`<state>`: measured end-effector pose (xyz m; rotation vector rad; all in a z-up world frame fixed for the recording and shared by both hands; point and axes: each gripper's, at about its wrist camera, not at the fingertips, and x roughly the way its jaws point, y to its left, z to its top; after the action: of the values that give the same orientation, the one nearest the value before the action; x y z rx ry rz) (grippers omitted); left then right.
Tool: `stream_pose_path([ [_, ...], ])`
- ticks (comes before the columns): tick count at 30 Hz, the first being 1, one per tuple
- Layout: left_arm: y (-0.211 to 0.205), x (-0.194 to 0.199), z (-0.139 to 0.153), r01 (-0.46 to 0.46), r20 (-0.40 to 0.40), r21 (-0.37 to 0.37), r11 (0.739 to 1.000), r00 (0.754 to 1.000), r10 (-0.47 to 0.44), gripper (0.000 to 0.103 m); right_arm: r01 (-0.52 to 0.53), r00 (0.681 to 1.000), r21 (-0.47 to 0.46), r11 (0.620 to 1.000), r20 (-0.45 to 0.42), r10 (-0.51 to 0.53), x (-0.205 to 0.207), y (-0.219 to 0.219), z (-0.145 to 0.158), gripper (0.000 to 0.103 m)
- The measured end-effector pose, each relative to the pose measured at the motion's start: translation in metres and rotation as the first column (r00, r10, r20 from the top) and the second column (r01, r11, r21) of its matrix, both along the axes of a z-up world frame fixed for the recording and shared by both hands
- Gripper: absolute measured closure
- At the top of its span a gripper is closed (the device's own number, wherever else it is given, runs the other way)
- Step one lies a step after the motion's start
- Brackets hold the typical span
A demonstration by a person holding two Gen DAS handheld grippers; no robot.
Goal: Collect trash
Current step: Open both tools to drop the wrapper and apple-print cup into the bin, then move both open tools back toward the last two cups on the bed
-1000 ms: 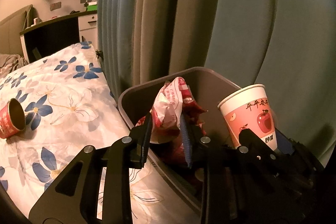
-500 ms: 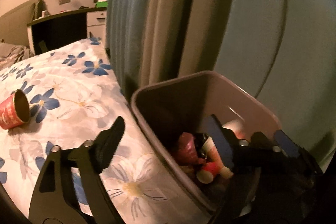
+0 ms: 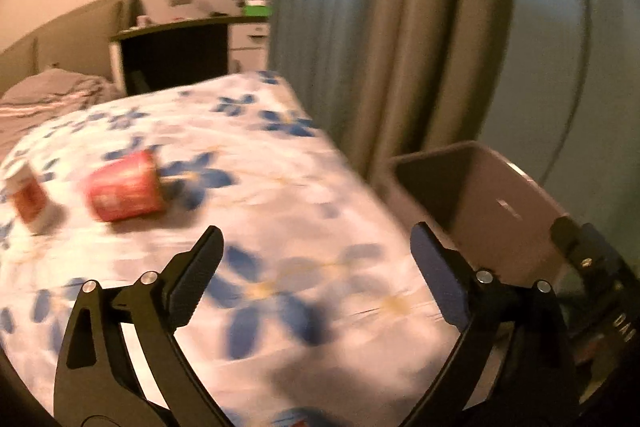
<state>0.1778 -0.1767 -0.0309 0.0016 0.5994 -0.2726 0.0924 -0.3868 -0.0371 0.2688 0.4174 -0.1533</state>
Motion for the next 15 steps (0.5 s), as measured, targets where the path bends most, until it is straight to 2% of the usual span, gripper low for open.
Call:
stream_pose_path([
  [5, 0.074, -0.008, 0.005, -0.161, 0.022, 0.031, 0.986, 0.987, 0.161, 0.006, -0.103, 0.995, -0.021, 0.994, -0.006, 0.103, 0.009, 0.043, 0.006, 0.016],
  [8, 0.125, -0.012, 0.006, -0.269, 0.036, 0.058, 0.961, 0.963, 0.267, 0.006, -0.172, 0.985, -0.039, 0.984, -0.010, 0.172, 0.016, 0.074, 0.009, 0.015],
  [15, 0.216, -0.015, 0.016, -0.430, 0.048, 0.046, 0.902, 0.903, 0.428, 0.006, -0.330, 0.944, -0.069, 0.941, -0.038, 0.328, 0.044, 0.149, 0.015, 0.008],
])
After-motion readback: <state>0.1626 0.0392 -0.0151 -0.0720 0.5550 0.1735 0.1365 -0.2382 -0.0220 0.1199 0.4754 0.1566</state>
